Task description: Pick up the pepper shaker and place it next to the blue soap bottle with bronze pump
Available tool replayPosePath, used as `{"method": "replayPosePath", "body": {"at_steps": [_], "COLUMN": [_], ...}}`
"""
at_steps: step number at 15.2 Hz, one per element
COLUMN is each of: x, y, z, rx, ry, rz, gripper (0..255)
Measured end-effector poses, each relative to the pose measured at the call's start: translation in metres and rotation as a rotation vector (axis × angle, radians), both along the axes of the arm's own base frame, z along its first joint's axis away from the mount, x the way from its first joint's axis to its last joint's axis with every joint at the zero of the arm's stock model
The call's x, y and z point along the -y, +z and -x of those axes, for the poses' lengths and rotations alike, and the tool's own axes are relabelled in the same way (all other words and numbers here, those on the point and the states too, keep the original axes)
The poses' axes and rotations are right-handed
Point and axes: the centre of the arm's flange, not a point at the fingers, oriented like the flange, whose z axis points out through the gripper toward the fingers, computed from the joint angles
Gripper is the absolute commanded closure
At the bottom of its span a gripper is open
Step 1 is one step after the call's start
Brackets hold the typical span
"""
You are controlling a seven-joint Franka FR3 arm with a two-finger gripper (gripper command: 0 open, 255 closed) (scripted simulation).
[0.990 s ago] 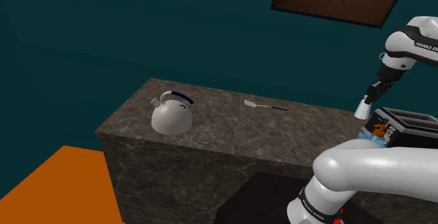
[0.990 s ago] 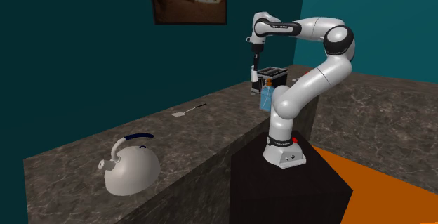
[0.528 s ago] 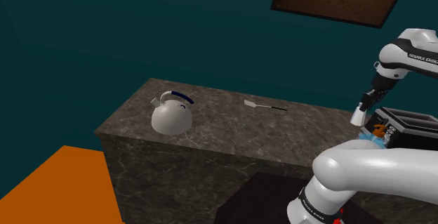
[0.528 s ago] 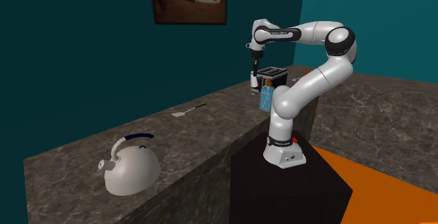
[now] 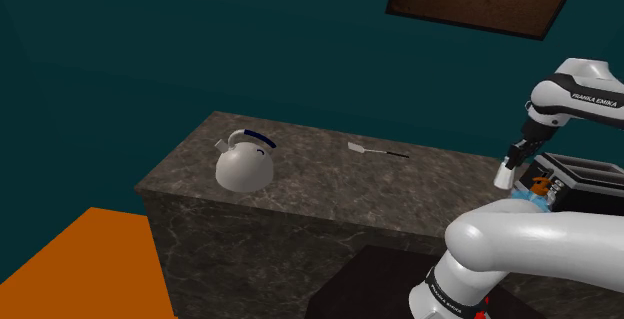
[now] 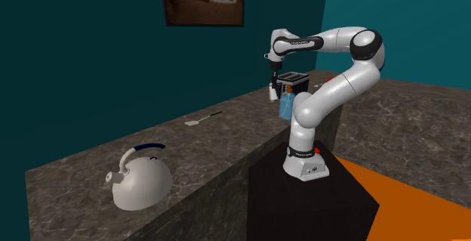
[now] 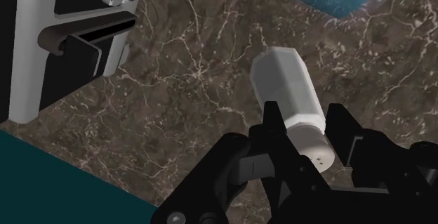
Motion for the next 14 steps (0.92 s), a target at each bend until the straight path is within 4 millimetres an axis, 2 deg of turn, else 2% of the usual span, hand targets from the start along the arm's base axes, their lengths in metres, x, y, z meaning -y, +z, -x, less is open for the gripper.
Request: {"method": "replayPosePath", "body": {"at_steps": [14], "x": [0.0], "y": [-0.073], "z": [-0.001], "rx": [0.0], "ry": [0.0], "rz": [0.0], "gripper": [255]}}
